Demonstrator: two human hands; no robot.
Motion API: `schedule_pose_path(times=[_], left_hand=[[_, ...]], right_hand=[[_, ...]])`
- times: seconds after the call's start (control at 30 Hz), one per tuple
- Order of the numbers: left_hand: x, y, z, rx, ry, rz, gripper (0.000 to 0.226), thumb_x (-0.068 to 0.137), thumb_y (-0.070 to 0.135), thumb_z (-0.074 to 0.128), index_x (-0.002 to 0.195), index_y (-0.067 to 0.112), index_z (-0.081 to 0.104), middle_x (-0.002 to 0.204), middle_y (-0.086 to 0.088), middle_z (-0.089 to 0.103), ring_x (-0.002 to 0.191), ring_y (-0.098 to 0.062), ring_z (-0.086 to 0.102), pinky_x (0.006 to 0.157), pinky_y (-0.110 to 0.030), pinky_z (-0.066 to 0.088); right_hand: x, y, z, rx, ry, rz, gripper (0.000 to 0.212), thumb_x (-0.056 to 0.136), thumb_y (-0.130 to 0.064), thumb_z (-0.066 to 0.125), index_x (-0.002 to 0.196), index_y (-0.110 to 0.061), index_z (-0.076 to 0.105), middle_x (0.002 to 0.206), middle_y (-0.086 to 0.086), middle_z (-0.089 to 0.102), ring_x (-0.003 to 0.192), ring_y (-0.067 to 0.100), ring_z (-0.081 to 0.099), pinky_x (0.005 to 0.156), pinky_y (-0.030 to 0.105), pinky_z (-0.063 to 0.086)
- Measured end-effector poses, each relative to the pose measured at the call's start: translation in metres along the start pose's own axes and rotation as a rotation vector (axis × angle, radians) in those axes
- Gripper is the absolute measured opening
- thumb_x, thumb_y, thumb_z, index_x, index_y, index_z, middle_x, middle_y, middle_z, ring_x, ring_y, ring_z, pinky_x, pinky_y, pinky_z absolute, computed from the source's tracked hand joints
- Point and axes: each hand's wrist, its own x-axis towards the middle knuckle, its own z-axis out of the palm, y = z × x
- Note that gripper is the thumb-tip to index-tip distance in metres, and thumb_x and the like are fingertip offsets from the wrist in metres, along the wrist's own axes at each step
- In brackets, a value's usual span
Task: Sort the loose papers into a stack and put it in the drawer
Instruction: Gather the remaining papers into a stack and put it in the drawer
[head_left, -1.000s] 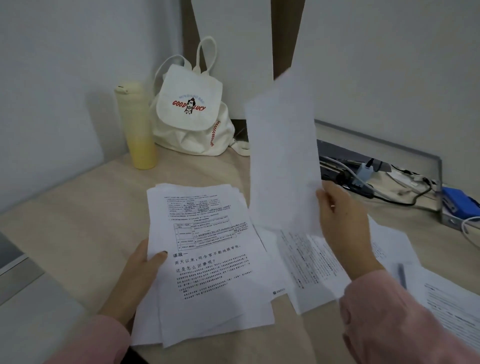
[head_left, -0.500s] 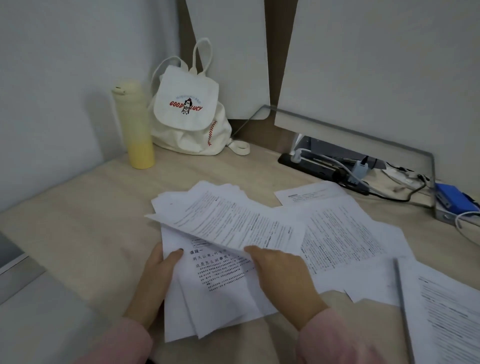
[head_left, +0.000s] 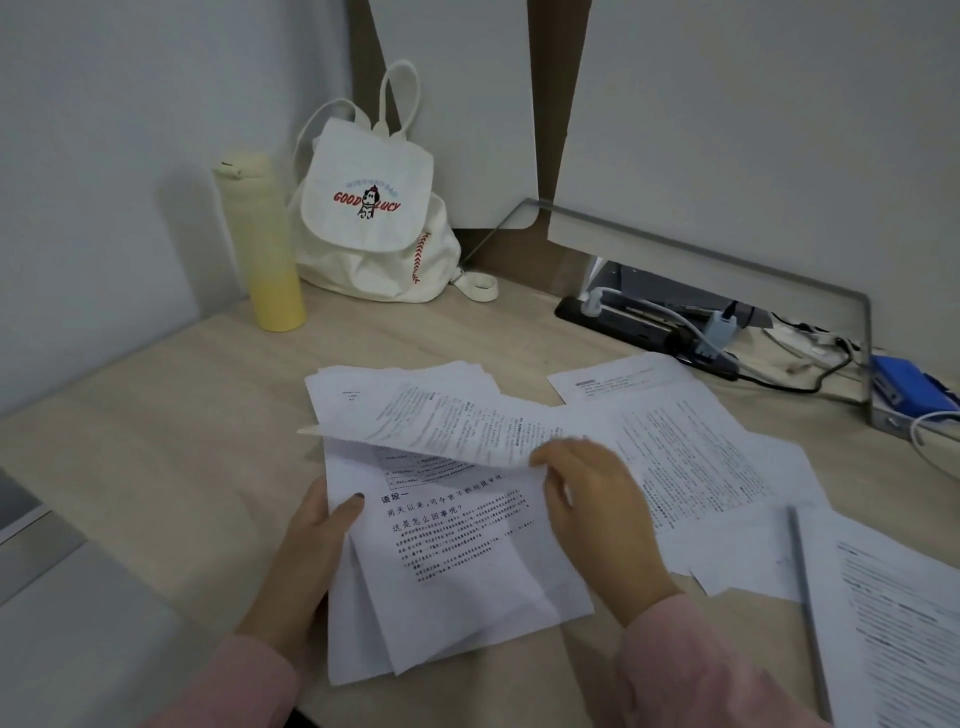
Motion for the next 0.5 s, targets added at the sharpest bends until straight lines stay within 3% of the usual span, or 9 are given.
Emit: schedule_pose_path(times=[0.07,0.13,0.17,0.23,0.27,0.3,0.37,0.43,0.5], left_hand=[[0.000,0.000,-0.002,-0.030,-0.031,0.025,0.033,0.091,0.015,0.053,0.123,0.018,0.057,0.116,-0.004,0.067,0.104,-0.023,0.064,0.091,-0.045,0.050],[0.003,0.001,-0.005,-0.066,-0.038,0.043,0.031,0.088,0.016,0.057,0.119,0.018,0.060,0.111,-0.001,0.069,0.098,-0.018,0.066,0.079,-0.034,0.052],[0.006,0.001,-0.007,-0.092,-0.052,0.032,0.030,0.088,0.014,0.057,0.117,0.017,0.062,0.109,-0.003,0.071,0.094,-0.019,0.068,0.075,-0.032,0.052],[0.012,0.002,-0.013,-0.134,-0.112,-0.019,0.037,0.080,0.012,0.056,0.116,0.015,0.062,0.109,-0.006,0.072,0.094,-0.024,0.070,0.075,-0.035,0.052],[0.016,0.001,-0.016,-0.151,-0.136,-0.054,0.045,0.074,0.012,0.057,0.119,0.012,0.060,0.112,-0.009,0.071,0.099,-0.029,0.068,0.078,-0.040,0.052],[0.018,0.001,-0.018,-0.157,-0.158,-0.084,0.053,0.069,0.012,0.057,0.122,0.010,0.058,0.115,-0.013,0.069,0.104,-0.035,0.065,0.080,-0.042,0.051],[0.020,0.002,-0.019,-0.135,-0.182,-0.116,0.058,0.064,0.011,0.055,0.121,0.006,0.057,0.114,-0.017,0.068,0.102,-0.038,0.064,0.080,-0.043,0.051],[0.020,0.004,-0.015,-0.093,-0.166,-0.114,0.048,0.064,0.010,0.056,0.112,0.007,0.062,0.101,-0.014,0.073,0.089,-0.032,0.067,0.075,-0.040,0.050],[0.018,0.005,-0.010,-0.033,-0.137,-0.101,0.028,0.080,0.014,0.060,0.107,0.010,0.065,0.100,-0.010,0.073,0.089,-0.028,0.067,0.081,-0.041,0.051]], right_hand=[[0.004,0.018,-0.011,0.065,0.047,0.044,0.018,0.077,0.007,0.064,0.074,-0.012,0.064,0.105,0.007,0.068,0.108,0.024,0.059,0.106,0.037,0.033],[0.003,0.041,-0.018,0.068,0.042,0.157,0.022,0.079,0.007,0.062,0.071,-0.013,0.063,0.125,0.009,0.057,0.129,0.027,0.041,0.113,0.045,0.020],[0.001,0.051,-0.022,0.114,0.043,0.244,0.025,0.081,0.008,0.059,0.071,-0.015,0.063,0.131,0.007,0.052,0.133,0.025,0.035,0.113,0.042,0.020],[-0.001,0.064,-0.038,0.362,0.018,0.463,0.028,0.088,0.005,0.051,0.073,-0.015,0.062,0.130,-0.002,0.046,0.128,0.007,0.037,0.104,0.021,0.025],[-0.003,0.068,-0.045,0.501,-0.012,0.561,0.025,0.091,0.002,0.048,0.074,-0.012,0.062,0.122,-0.006,0.049,0.116,-0.003,0.045,0.094,0.013,0.032],[-0.005,0.074,-0.048,0.613,-0.043,0.650,0.024,0.092,0.000,0.047,0.074,-0.008,0.061,0.109,-0.007,0.054,0.098,-0.006,0.053,0.082,0.013,0.039],[-0.008,0.087,-0.045,0.693,-0.111,0.742,0.026,0.091,0.000,0.045,0.071,-0.008,0.059,0.087,0.000,0.058,0.078,0.012,0.055,0.066,0.023,0.041],[-0.007,0.089,-0.035,0.678,-0.155,0.765,0.029,0.090,0.002,0.045,0.069,-0.011,0.060,0.081,0.002,0.061,0.079,0.020,0.053,0.066,0.028,0.039],[0.001,0.082,-0.023,0.693,-0.175,0.763,0.029,0.089,0.001,0.045,0.069,-0.012,0.061,0.084,0.001,0.062,0.083,0.021,0.055,0.069,0.029,0.041]])
